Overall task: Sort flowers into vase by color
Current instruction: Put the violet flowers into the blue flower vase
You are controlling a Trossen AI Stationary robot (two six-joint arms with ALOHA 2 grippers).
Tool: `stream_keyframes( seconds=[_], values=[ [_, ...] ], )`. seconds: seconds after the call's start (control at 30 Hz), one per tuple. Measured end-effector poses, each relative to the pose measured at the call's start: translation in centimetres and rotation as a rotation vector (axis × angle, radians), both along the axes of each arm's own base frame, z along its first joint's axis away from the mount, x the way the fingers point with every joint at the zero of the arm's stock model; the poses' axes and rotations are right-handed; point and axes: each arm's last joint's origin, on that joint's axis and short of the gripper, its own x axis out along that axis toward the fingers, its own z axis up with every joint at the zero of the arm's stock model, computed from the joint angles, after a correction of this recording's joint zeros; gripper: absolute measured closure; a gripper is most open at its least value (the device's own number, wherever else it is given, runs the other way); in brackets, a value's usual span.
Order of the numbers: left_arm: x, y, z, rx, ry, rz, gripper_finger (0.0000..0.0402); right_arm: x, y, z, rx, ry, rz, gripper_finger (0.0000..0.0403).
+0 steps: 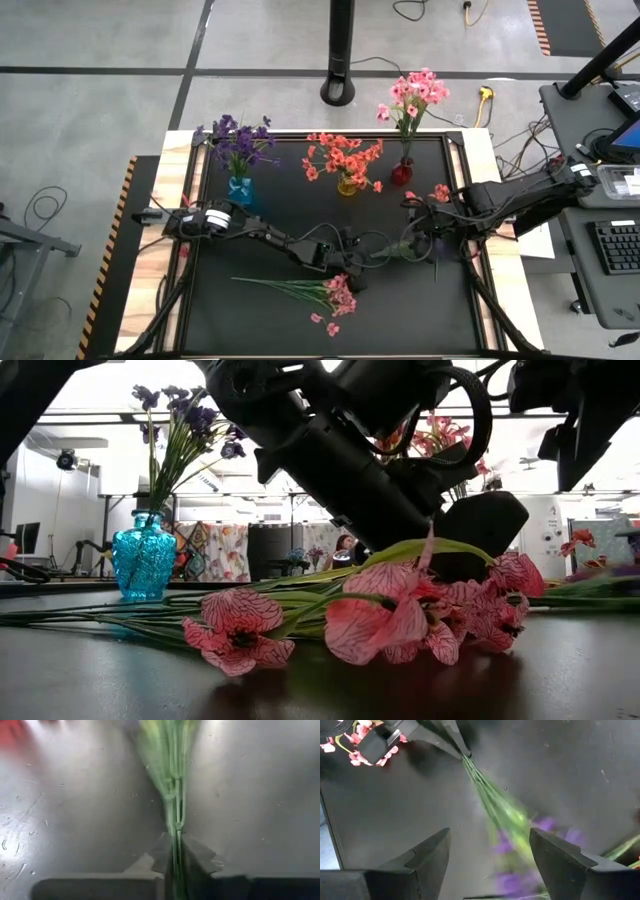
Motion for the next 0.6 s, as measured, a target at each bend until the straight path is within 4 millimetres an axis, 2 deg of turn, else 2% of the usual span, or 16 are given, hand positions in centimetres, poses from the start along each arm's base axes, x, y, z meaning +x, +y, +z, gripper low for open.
stream_keyframes(
  seconds=[0.2,0.4,0.6],
  values=[
    [-0.1,0.1,0.6,0.007,-0.001,0.005,0.0397,-0.2,0.0,-0.1,-0.007,0.017,0.01,0.015],
    [-0.8,-0.3,4.2,0.05,-0.016,-0.028,0.04,-1.1,-0.3,0.4,-0.044,0.008,-0.005,0.0158],
    [-3.1,-0.9,6.7,0.156,0.111,-0.013,0.0401,-2.5,-0.9,1.7,-0.098,-0.103,-0.055,0.0165]
  ],
)
